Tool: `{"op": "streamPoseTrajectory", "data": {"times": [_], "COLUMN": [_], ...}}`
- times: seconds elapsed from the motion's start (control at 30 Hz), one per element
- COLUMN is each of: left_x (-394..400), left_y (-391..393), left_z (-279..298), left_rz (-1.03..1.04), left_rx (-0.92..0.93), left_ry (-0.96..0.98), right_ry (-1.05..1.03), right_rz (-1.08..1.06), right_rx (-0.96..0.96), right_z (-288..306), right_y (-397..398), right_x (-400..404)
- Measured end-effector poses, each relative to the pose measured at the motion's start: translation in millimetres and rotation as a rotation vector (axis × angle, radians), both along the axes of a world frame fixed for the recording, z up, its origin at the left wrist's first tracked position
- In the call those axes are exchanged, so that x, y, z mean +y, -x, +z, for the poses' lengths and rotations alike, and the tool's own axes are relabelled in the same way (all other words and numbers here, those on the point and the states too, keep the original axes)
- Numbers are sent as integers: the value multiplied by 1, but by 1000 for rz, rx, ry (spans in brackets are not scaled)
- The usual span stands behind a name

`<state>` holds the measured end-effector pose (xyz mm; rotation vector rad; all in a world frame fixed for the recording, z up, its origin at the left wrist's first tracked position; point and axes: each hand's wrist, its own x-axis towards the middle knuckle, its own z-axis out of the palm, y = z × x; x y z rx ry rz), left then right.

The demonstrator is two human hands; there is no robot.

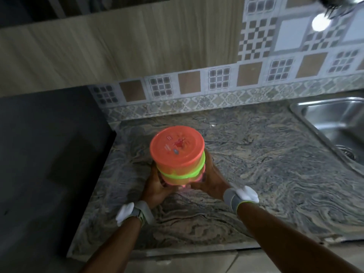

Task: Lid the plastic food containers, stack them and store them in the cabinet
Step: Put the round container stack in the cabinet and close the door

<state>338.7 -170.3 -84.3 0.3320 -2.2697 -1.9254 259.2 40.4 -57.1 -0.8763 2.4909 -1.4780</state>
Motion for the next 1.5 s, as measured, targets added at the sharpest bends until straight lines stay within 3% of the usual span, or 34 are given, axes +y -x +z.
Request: {"op": "streamPoseTrajectory", "data": {"times": [0.27,0.5,0.73,0.87,1.0,1.33,1.5], "left_x": [80,143,218,245,265,273,290], "left_y": [23,64,106,116,123,123,98], "left_z": [20,52,150,207,279,407,486], "left_rz": [-27,-94,-184,-207,-238,-146,-106], "left_rx": [-47,50,201,255,325,387,548], "left_ry": [60,69,154,164,263,450,458], "right_ry": [-2,-7,60,19,-36,-46,-32], "right_rz": [-58,-67,-100,-29,-91,-47,-19], "right_rx": [7,98,182,243,312,373,456], "right_z": [18,71,162,212,276,404,479], "right_y": [9,26,53,57,63,55,46], "right_x": [83,167,240,271,295,328,336]}}
